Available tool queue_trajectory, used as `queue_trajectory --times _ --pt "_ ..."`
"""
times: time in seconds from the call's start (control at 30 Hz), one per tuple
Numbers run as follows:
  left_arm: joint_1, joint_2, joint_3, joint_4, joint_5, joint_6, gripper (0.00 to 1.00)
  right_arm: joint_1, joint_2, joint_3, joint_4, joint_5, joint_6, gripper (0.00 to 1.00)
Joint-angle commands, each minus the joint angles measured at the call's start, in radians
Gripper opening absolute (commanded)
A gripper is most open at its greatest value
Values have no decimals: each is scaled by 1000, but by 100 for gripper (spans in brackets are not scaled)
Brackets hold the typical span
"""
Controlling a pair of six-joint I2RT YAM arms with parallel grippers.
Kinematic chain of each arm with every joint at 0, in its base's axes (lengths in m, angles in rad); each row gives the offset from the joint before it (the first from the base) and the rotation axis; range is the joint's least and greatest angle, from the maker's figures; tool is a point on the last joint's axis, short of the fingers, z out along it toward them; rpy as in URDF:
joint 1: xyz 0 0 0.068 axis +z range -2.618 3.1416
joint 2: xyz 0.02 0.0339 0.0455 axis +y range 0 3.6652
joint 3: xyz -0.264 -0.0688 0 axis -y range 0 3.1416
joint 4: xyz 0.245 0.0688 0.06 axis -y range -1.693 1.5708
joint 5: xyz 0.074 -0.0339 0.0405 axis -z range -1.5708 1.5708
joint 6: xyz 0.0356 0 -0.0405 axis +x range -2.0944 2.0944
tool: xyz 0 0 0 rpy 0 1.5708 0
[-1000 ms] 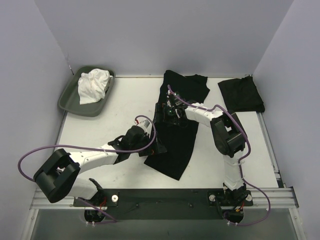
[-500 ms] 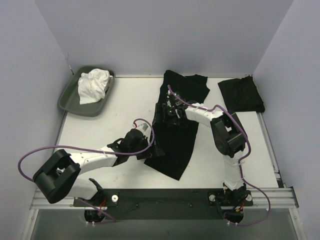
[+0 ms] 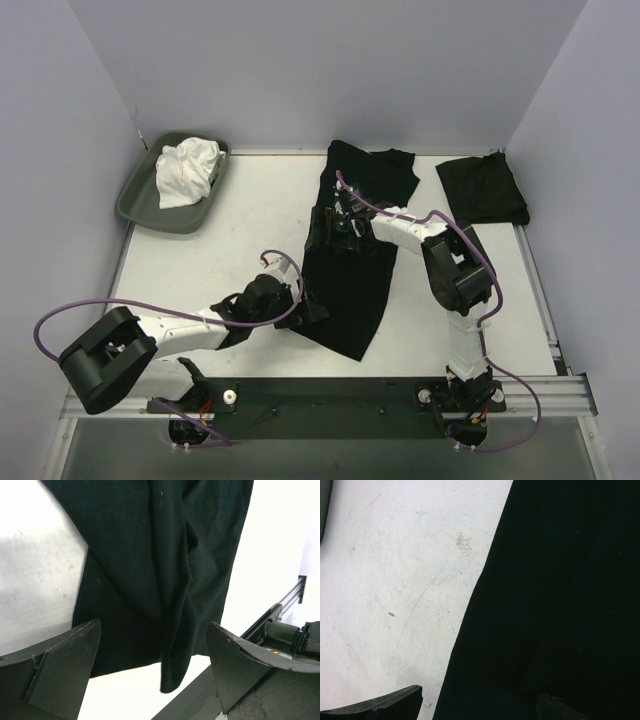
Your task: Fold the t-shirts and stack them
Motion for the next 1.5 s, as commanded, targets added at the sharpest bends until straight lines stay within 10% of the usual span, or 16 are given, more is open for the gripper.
queue_trajectory --times 0.0,0.7,1.47 --pt "-56 -15 -91 -108 -57 -61 98 -8 -7 -39 -104 35 -16 100" --pt "-250 -555 -141 -656 -312 -249 98 -6 3 -35 -115 40 -18 100" --pt "-244 -239 304 -615 -340 3 97 225 -480 -159 -423 529 -47 100"
